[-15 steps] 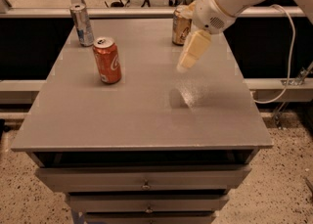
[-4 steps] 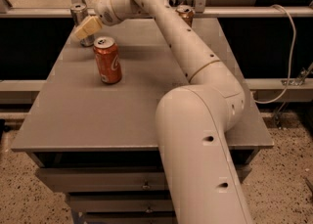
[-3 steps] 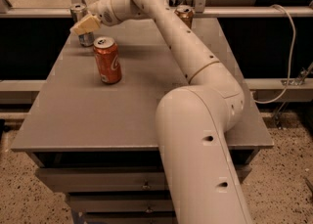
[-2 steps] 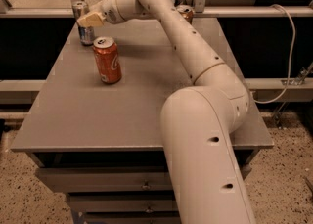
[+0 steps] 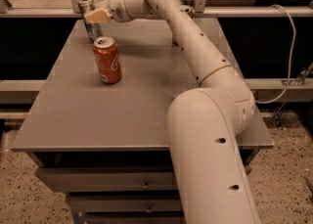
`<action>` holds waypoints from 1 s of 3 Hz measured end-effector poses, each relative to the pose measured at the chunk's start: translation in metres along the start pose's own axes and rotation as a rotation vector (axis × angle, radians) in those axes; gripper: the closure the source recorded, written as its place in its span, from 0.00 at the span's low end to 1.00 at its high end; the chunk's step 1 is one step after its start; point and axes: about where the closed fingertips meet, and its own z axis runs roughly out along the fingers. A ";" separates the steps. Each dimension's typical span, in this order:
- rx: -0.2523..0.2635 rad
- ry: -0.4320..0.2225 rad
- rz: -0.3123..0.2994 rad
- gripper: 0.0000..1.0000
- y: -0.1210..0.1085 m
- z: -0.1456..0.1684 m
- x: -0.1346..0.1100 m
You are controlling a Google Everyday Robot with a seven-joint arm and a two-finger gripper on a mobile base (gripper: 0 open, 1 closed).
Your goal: Knock redbull can over
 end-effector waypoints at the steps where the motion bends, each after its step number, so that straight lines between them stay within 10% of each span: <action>1: 0.031 0.005 0.003 1.00 -0.009 -0.021 0.004; 3: 0.111 0.069 -0.052 1.00 -0.001 -0.113 0.006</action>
Offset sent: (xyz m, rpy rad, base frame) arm -0.0465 -0.1202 0.0163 -0.0870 -0.0504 -0.1310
